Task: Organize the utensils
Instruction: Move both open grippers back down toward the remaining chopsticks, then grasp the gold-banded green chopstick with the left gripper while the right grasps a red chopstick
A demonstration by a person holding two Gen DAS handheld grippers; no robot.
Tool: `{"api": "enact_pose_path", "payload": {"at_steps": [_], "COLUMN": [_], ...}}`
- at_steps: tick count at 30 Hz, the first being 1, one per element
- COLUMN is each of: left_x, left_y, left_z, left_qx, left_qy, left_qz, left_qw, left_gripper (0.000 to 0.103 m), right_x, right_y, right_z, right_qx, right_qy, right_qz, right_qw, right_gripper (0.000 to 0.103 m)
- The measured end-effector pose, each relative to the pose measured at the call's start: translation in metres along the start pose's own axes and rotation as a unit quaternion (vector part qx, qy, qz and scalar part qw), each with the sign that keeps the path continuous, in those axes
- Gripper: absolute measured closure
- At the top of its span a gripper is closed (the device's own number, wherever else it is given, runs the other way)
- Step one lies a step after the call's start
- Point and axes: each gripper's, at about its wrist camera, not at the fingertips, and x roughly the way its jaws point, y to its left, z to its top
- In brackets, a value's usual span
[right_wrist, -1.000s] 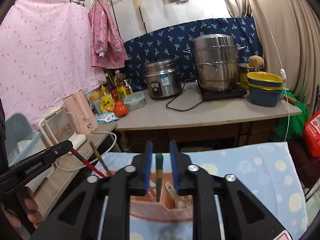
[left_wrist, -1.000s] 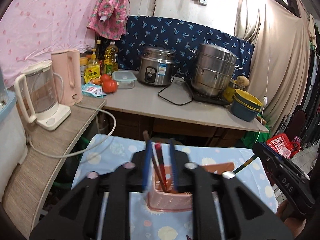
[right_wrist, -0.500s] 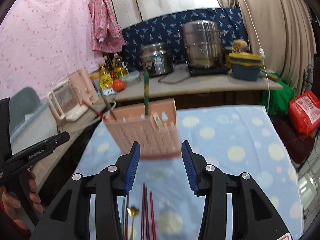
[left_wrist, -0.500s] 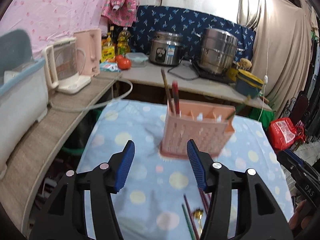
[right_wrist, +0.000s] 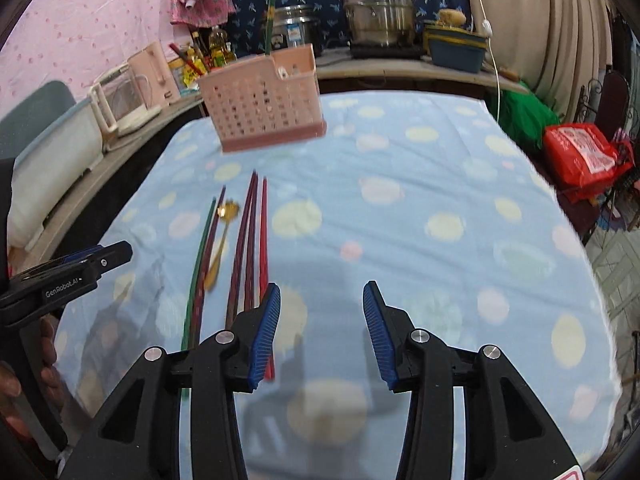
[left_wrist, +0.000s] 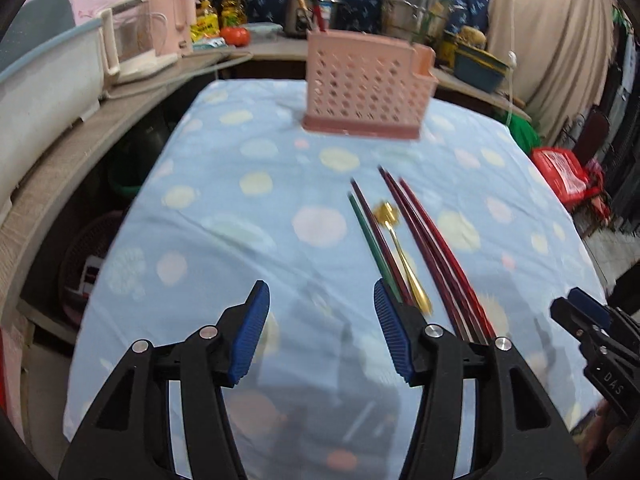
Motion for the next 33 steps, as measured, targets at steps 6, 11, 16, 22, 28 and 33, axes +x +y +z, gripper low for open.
{"api": "enact_pose_path", "payload": {"at_steps": [6, 11, 16, 22, 28, 33], "left_x": [-0.002, 0.003, 0.009, 0.009, 0.006, 0.004], "left_y": [-0.029, -0.053, -0.063, -0.052, -0.037, -0.028], "left_z": [-0.038, -0.054, -0.066, -0.067, -0.069, -0.070], "left_qx": [0.024, 0.048, 0.062, 0.055, 0.045, 0.037], "left_qy": [0.029, 0.045, 0.058, 0.060, 0.061, 0.060], "left_qz": [-0.037, -0.055, -0.056, -0.049, -0.043, -0.034], "left_qw": [0.9986, 0.9963, 0.9948, 0.9954, 0.9962, 0.9970], "left_gripper": [0.051, 0.051, 0.052, 0.055, 0.056, 0.059], "right_x": [-0.003, -0.008, -0.008, -0.004, 0.002, 0.008], "right_y": [-0.007, -0.004, -0.001, 0.004, 0.008, 0.012], "right_z": [-0.032, -0.037, -0.039, -0.041, -0.041, -0.041], "right_qx": [0.021, 0.020, 0.019, 0.017, 0.015, 0.010], "right_qy": [0.017, 0.013, 0.015, 0.020, 0.027, 0.031], "right_qz": [0.003, 0.003, 0.008, 0.016, 0.022, 0.026], "right_qw": [1.000, 1.000, 1.000, 1.000, 0.999, 0.999], "right_gripper": [0.061, 0.061, 0.061, 0.061, 0.061, 0.061]}}
